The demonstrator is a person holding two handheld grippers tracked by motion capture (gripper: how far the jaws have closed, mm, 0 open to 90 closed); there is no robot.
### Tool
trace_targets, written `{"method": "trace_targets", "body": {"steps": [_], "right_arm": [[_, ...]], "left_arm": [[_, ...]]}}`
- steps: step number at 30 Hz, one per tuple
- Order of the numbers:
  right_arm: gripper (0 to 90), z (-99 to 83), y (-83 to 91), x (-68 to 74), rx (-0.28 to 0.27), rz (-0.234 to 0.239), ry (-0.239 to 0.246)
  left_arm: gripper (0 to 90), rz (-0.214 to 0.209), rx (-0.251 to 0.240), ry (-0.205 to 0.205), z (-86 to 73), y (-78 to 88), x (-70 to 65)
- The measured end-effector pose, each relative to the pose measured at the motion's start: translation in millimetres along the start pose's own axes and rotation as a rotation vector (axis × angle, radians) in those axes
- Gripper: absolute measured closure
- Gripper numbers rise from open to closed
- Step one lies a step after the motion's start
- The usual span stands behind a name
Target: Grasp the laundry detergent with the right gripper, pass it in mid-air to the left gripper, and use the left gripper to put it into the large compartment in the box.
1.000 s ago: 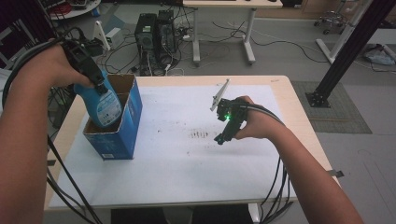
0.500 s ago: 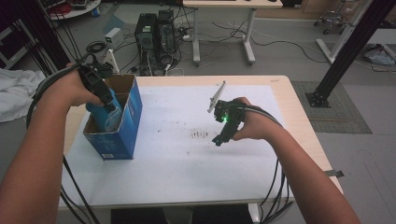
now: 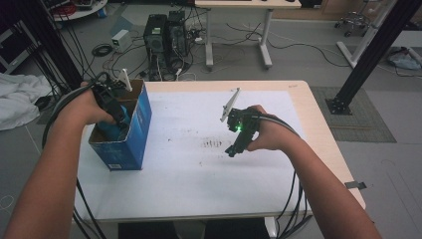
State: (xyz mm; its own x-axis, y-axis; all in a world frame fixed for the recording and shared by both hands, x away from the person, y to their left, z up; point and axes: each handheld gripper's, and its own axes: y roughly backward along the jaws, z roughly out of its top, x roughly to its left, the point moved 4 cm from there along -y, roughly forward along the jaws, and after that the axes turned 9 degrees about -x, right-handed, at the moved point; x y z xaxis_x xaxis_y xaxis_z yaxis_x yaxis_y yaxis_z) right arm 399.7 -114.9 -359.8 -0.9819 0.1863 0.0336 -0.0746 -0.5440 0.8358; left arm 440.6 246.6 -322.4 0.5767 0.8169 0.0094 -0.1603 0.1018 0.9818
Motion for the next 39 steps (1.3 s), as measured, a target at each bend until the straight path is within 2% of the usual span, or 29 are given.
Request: {"method": "trace_targets", "body": {"steps": [9, 13, 22, 23, 27, 30, 39], "right_arm": [[12.0, 0.4, -5.3, 0.6, -0.005, 0.011, -0.001], [12.0, -0.2, -5.7, 0.5, 0.000, 0.010, -0.002], [12.0, -1.0, -4.9, -1.6, -0.014, 0.016, -0.008], [12.0, -1.1, -4.7, -1.7, -0.014, 0.016, -0.007], [12.0, -1.8, -3.6, -1.2, -0.017, 0.016, -0.014], [12.0, -2.6, -3.0, -1.5, -0.019, 0.012, -0.013], [12.0, -3.2, -2.4, -0.4, -0.021, 0.013, -0.017]], "left_arm": [[38.3, 0.003, 0.023, -0.033, -2.5, -14.2, -1.1], [38.3, 0.004, 0.017, -0.027, -3.3, -16.9, -0.9], [38.0, 0.009, 0.019, -0.036, -2.3, -18.1, -1.9], [38.0, 0.012, 0.020, -0.027, -1.8, -18.6, -2.7], [37.7, 0.017, 0.031, -0.041, -1.5, -18.3, -3.1], [33.2, 0.031, 0.023, -0.039, -1.2, -17.2, -3.7], [32.6, 0.026, 0.009, -0.039, -2.0, -13.0, -5.0]]}}
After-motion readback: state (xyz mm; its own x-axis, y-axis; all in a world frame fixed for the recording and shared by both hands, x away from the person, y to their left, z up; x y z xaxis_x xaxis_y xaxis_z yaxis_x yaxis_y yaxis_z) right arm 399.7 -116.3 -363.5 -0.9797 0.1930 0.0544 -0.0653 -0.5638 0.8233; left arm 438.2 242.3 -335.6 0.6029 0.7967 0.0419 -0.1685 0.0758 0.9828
